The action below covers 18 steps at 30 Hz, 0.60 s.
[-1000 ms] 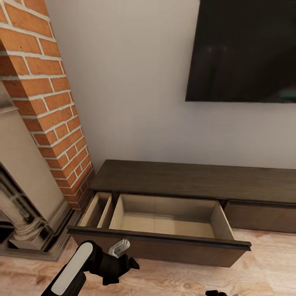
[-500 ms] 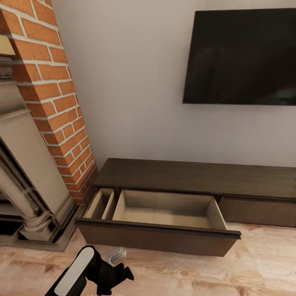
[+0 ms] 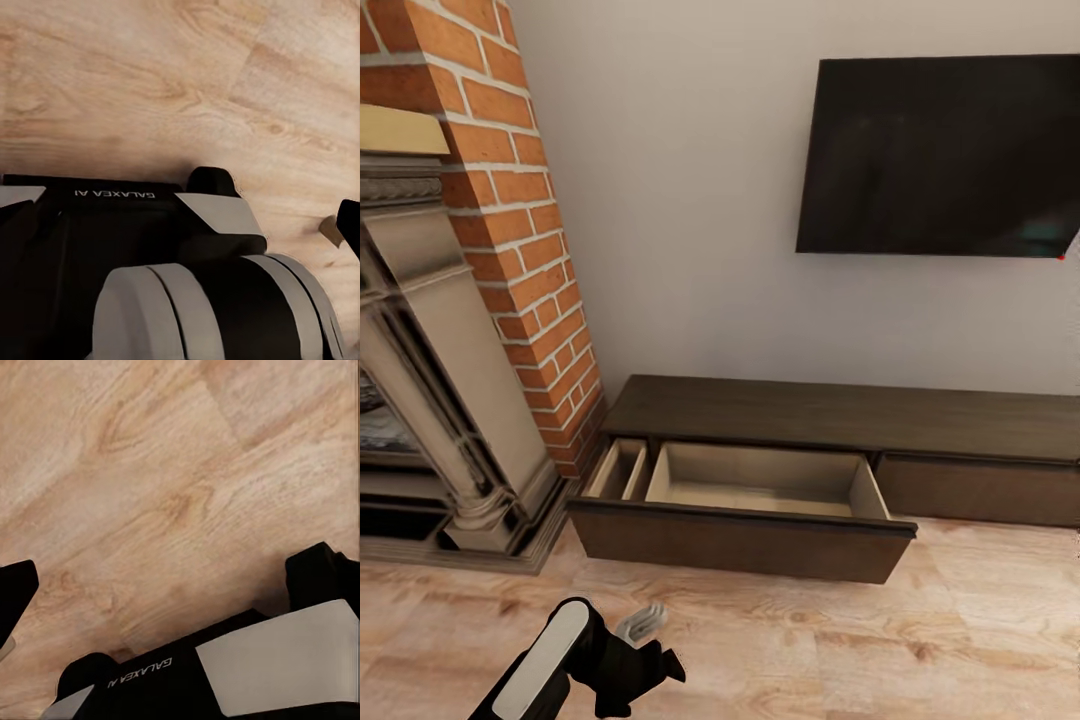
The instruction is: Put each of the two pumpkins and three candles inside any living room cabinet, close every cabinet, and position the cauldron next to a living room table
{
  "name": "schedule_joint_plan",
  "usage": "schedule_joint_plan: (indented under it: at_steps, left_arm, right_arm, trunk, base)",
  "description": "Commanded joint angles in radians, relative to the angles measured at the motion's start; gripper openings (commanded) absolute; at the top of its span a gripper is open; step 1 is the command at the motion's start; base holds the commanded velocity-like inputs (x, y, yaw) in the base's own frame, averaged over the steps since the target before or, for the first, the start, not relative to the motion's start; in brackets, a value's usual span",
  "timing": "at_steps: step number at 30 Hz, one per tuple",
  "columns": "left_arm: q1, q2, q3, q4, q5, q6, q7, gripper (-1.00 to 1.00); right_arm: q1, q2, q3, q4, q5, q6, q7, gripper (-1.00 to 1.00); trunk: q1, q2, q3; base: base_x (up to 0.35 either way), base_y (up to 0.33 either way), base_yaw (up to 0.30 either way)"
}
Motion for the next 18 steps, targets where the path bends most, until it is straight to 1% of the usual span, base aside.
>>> schedule_joint_plan:
  at_steps: [1, 2, 5, 6, 8, 11, 12, 16, 17, 18]
  left_arm:
    - [-0.001, 0.001, -0.002, -0.001, 0.01, 0.0, 0.01, 1.0]
    - [-0.001, 0.001, -0.001, -0.002, 0.009, 0.0, 0.009, 1.0]
    - [-0.001, 0.002, 0.003, -0.002, 0.009, -0.002, 0.006, 1.0]
    - [-0.001, 0.004, 0.004, -0.004, 0.009, -0.002, 0.005, 1.0]
    - [-0.001, 0.007, 0.006, -0.007, 0.01, -0.003, -0.003, 1.0]
    - [-0.001, 0.013, 0.006, -0.006, 0.008, -0.004, -0.101, 1.0]
    - [-0.001, 0.013, 0.005, -0.005, 0.007, -0.004, -0.118, 1.0]
    - [-0.001, 0.014, 0.006, -0.003, 0.006, -0.003, -0.135, 1.0]
    - [-0.001, 0.014, 0.006, -0.002, 0.006, -0.003, -0.136, 1.0]
    - [-0.001, 0.014, 0.006, -0.002, 0.005, -0.003, -0.137, 1.0]
  right_arm:
    - [0.0, 0.0, -0.002, -0.001, 0.002, 0.006, 0.003, 1.0]
    - [0.0, 0.001, -0.001, -0.001, 0.002, 0.005, 0.003, 1.0]
    - [0.0, 0.001, 0.001, -0.001, 0.003, 0.004, 0.003, 1.0]
    - [0.0, 0.001, 0.001, -0.001, 0.003, 0.002, 0.003, 1.0]
    - [0.0, 0.001, 0.002, -0.001, 0.003, -0.023, 0.003, 1.0]
    - [0.0, 0.009, 0.007, -0.001, 0.003, -0.048, 0.003, 1.0]
    - [-0.001, 0.009, 0.007, -0.001, 0.003, -0.051, 0.003, 1.0]
    - [0.0, 0.01, 0.008, -0.001, 0.005, -0.054, -0.008, 1.0]
    - [-0.001, 0.01, 0.011, -0.002, 0.005, -0.054, -0.013, 1.0]
    - [-0.001, 0.01, 0.023, -0.002, 0.005, -0.057, -0.024, 1.0]
  trunk:
    - [-0.005, 0.007, 0.002]
    - [-0.009, 0.014, 0.006]
    - [-0.009, 0.014, 0.006]
    - [-0.009, 0.014, 0.006]
    - [-0.009, 0.014, 0.006]
    - [-0.009, 0.014, 0.006]
    - [-0.009, 0.014, 0.006]
    - [-0.009, 0.014, 0.006]
    - [-0.009, 0.014, 0.006]
    - [-0.009, 0.014, 0.006]
  base:
    - [-0.324, 0.146, 0.0]
    - [-0.311, 0.181, 0.0]
    - [-0.278, 0.182, 0.0]
    - [-0.143, 0.101, 0.0]
    - [-0.06, 0.043, 0.0]
    - [-0.04, 0.061, 0.0]
    - [-0.122, 0.207, 0.0]
    - [-0.162, 0.252, 0.0]
    - [-0.177, 0.269, 0.0]
    - [-0.179, 0.272, 0.0]
